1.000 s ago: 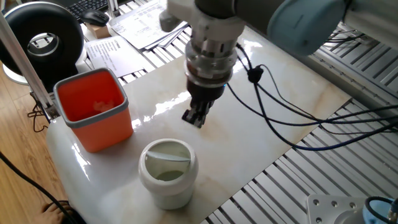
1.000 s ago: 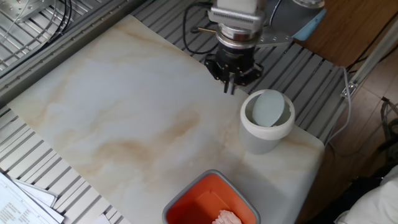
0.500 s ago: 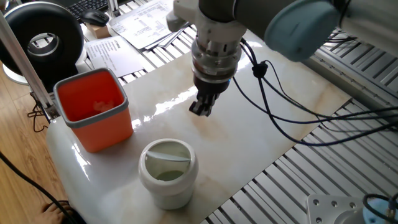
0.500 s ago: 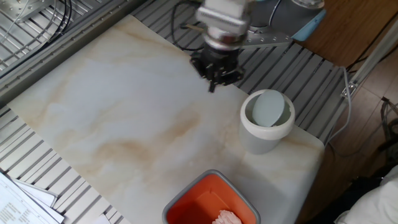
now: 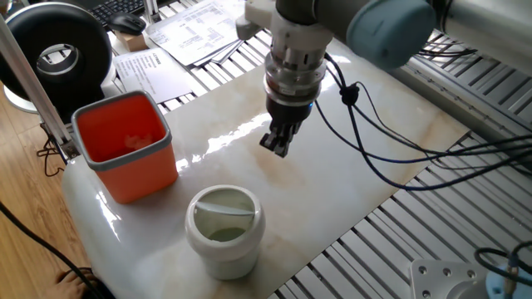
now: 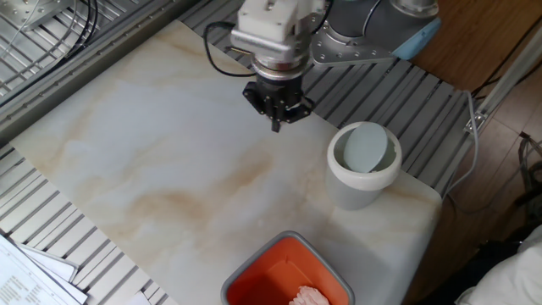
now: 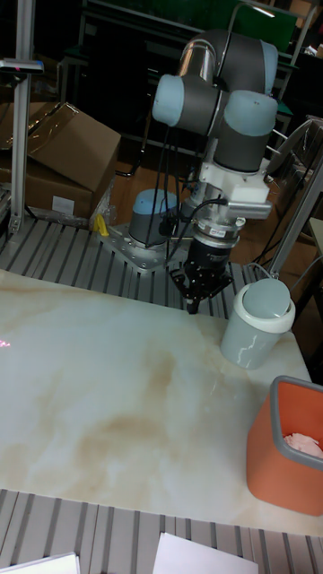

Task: Put the garbage in the trash can

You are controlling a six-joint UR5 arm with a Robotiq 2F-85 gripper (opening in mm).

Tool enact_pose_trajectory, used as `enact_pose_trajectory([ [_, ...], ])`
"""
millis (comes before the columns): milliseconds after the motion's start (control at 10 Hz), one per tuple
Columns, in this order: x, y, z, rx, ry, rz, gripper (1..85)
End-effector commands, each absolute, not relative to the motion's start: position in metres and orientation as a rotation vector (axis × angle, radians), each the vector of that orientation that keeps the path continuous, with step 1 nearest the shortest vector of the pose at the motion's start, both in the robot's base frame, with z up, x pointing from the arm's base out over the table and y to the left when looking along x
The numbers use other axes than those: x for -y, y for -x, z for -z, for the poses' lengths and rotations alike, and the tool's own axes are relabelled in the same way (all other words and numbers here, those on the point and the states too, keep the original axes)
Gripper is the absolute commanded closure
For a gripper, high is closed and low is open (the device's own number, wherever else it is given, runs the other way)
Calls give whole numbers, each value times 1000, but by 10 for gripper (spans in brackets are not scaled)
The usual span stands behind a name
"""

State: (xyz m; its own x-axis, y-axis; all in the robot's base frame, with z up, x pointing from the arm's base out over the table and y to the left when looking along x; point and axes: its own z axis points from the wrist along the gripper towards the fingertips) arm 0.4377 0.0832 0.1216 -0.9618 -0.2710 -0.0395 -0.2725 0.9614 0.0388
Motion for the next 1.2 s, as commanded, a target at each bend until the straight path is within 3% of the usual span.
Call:
enact_pose_trajectory([
  [0, -47, -452, -104, -3082, 492, -44, 847],
  [400, -53, -452, -102, -3094, 276, -85, 847],
  [600, -17, -454, -106, -3026, 228, 102, 847],
  [800, 13, -458, -100, -3101, 280, -33, 847],
  [1000, 31, -440, -87, -3158, 231, 6, 847],
  [1100, 26, -433, -82, -3174, 209, -49, 847],
])
